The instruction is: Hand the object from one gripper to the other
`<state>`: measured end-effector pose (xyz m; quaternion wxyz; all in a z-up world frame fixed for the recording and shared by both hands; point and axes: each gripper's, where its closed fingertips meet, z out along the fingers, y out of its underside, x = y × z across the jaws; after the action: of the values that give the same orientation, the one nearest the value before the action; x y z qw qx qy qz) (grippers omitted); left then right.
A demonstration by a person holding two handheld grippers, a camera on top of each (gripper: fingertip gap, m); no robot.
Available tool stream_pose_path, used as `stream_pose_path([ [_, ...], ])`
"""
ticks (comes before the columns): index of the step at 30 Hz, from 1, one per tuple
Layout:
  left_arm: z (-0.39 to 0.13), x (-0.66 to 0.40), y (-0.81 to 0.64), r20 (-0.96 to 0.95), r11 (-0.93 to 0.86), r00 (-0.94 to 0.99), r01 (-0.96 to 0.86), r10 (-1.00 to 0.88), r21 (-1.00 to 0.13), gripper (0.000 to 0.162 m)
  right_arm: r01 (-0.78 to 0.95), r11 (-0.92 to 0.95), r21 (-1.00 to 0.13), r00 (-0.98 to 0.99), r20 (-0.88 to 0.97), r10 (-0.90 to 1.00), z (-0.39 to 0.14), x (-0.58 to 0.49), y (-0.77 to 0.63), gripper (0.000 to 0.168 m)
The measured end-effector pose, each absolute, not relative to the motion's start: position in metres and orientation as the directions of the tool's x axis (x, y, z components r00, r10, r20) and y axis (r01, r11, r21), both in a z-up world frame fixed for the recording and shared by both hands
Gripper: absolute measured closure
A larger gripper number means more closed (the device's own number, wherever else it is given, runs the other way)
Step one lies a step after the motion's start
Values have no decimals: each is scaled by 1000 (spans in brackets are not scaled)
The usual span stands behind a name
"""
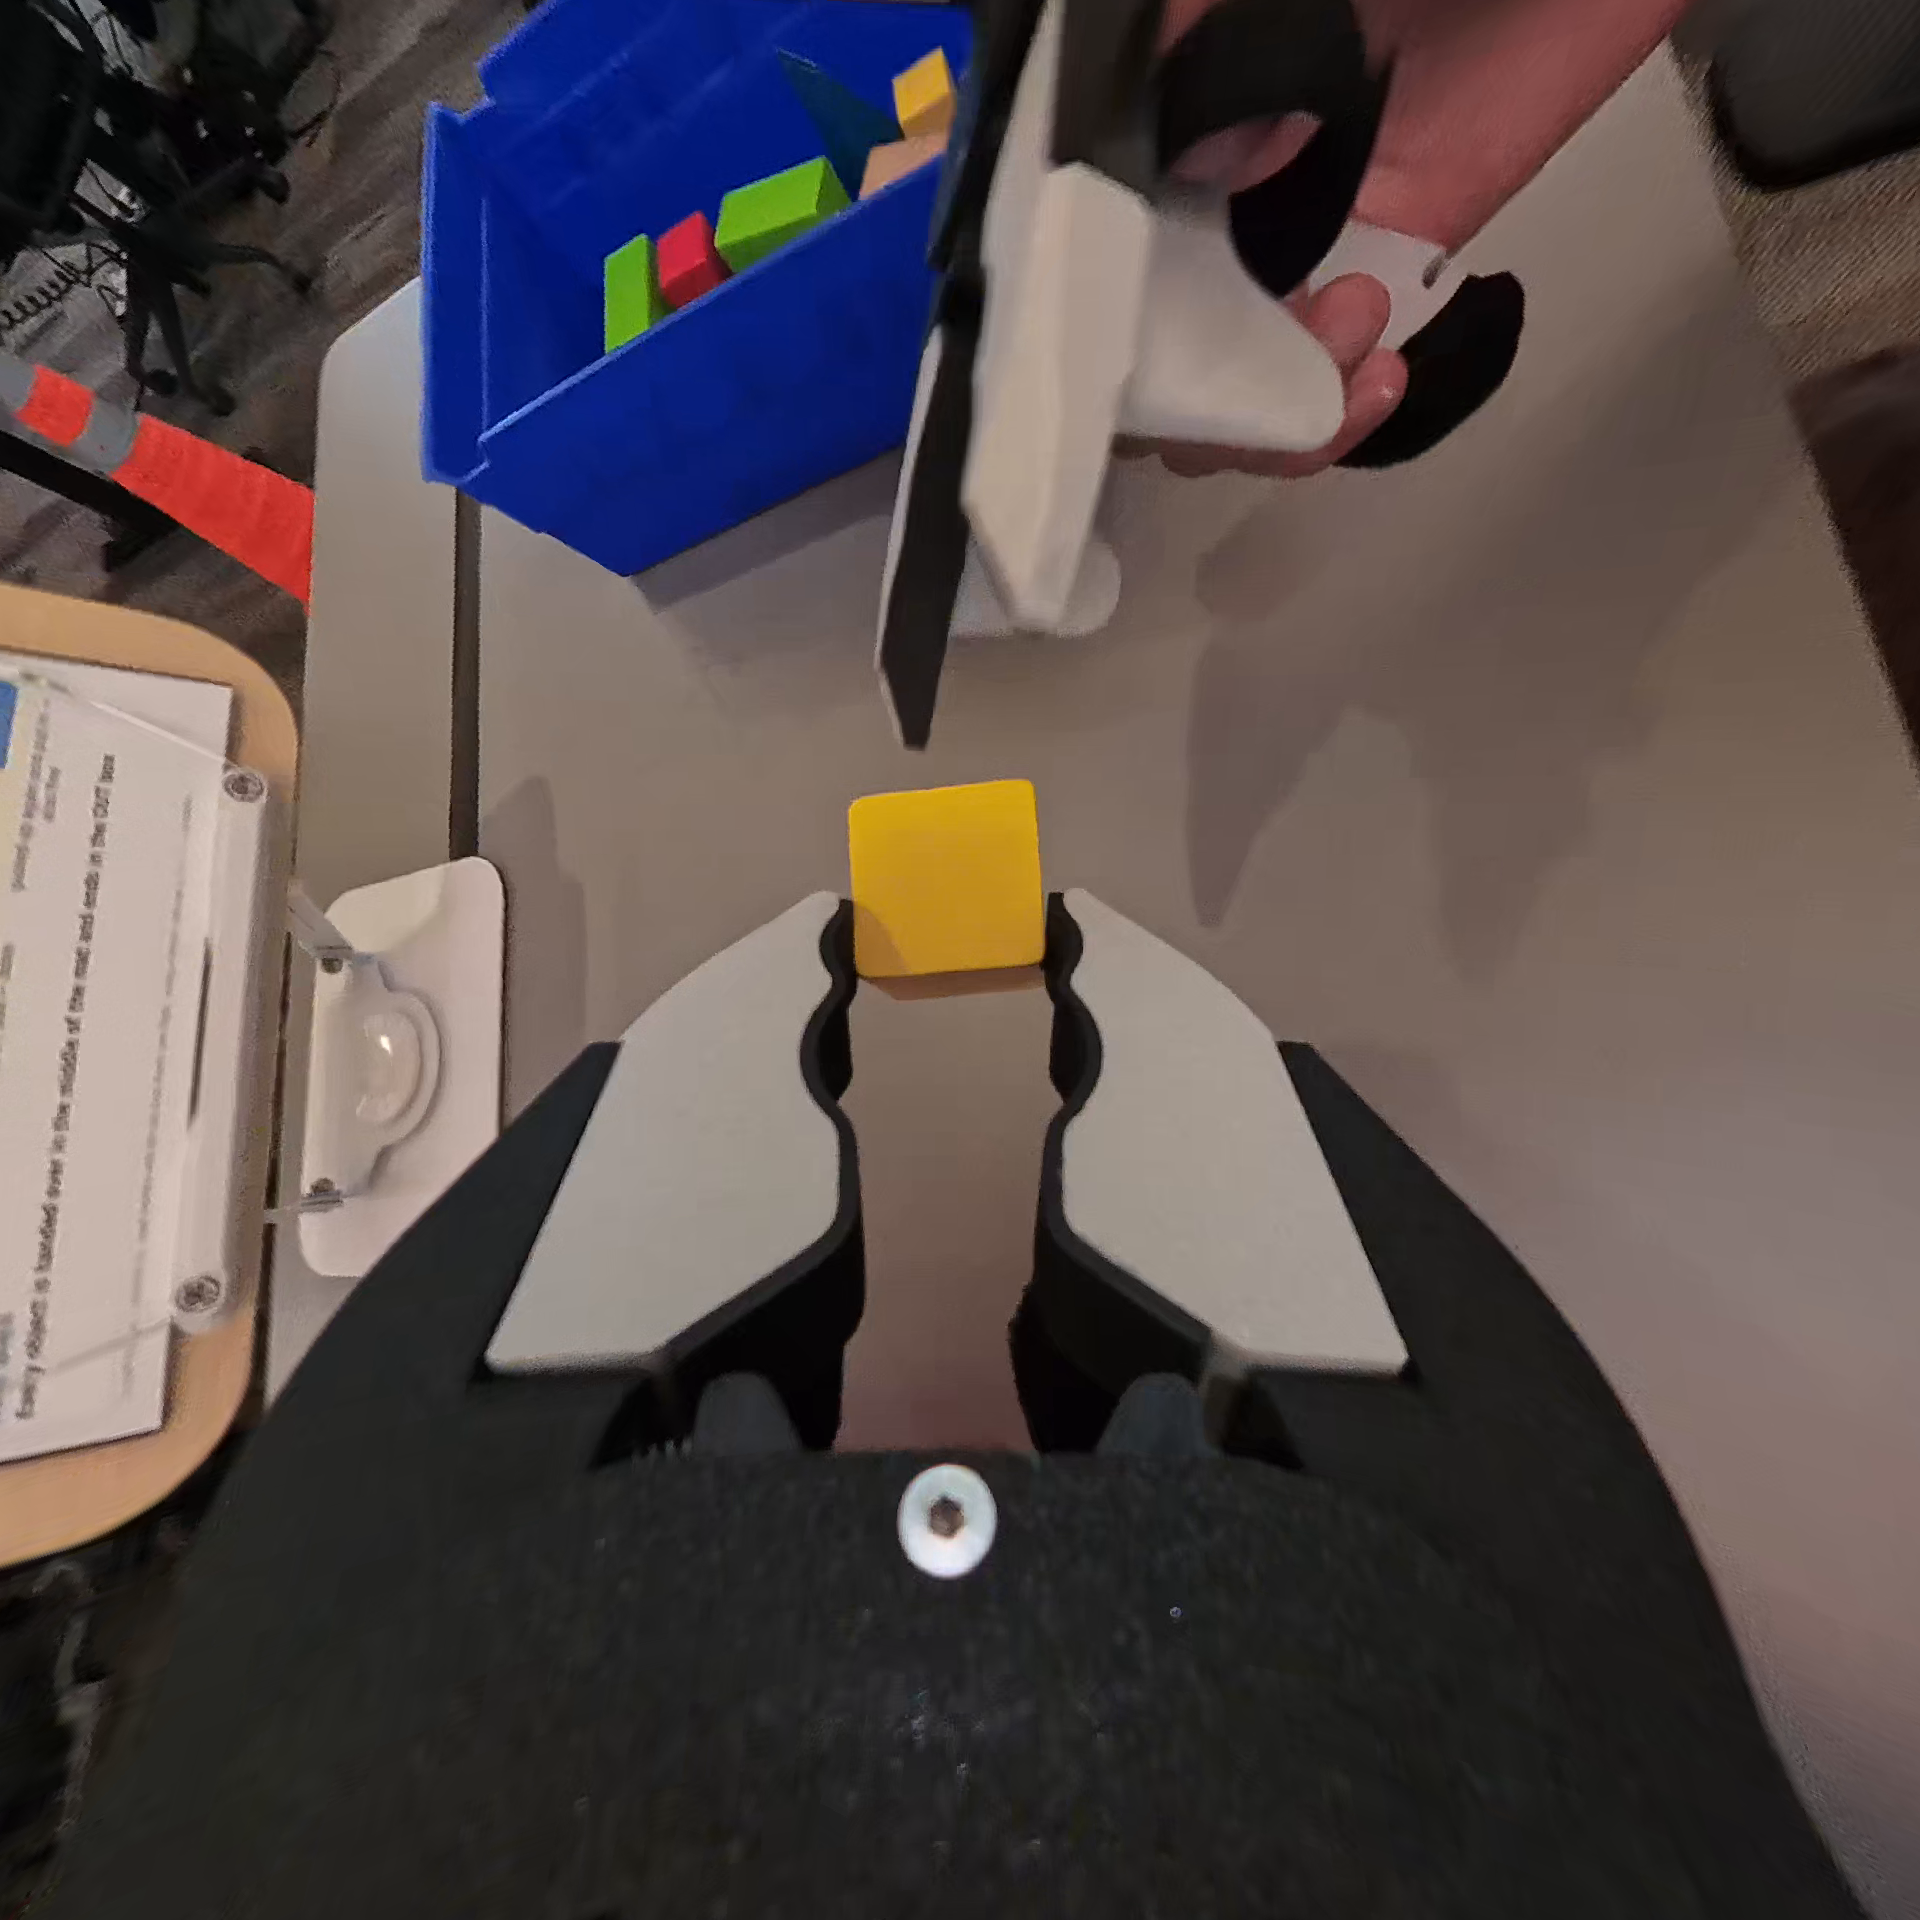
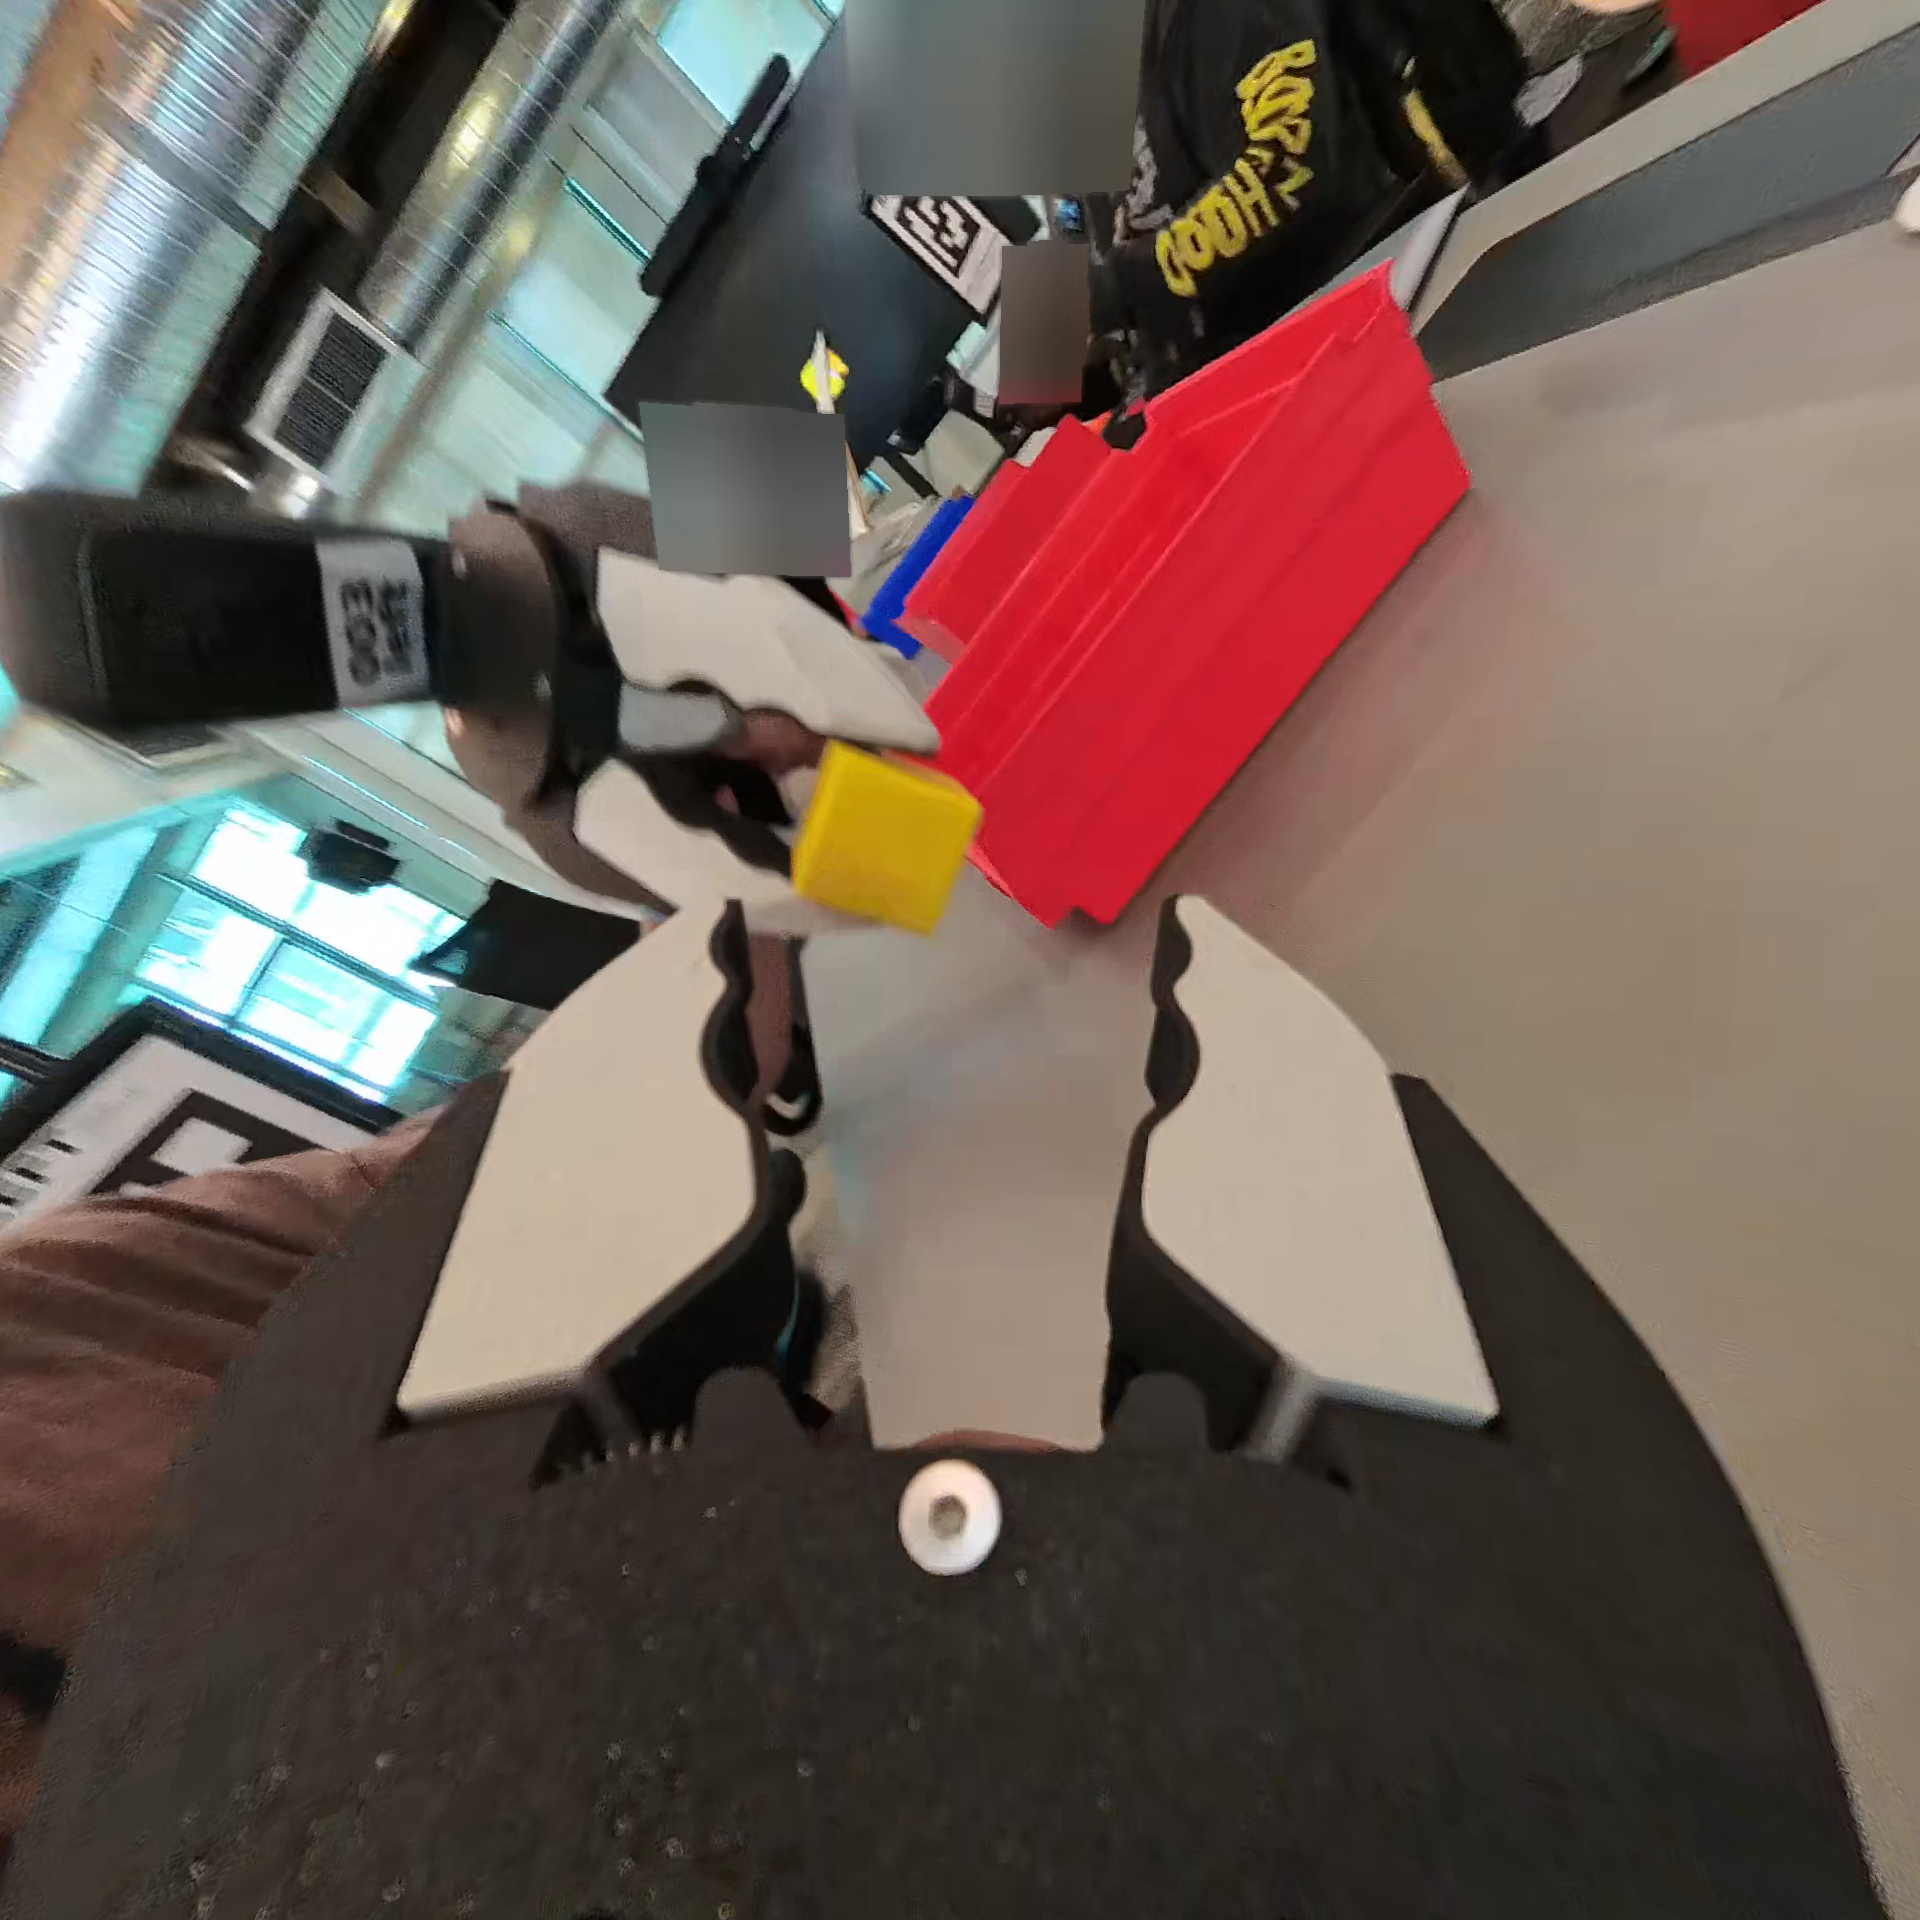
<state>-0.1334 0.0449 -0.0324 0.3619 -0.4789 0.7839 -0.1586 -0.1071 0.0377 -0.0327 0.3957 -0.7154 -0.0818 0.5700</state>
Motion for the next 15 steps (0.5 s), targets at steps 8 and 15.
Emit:
stream_pose_path([
  [8,-56,-114,34,-468,546,-311,-644,-827,-536,128,-345,-793,-502,154,-864,480,-49,-120,39,135],
  [15,-50,-142,-3,-230,224,-67,-595,-971,-772,100,-279,-741,-611,277,-790,547,-44,-106,32,135],
])
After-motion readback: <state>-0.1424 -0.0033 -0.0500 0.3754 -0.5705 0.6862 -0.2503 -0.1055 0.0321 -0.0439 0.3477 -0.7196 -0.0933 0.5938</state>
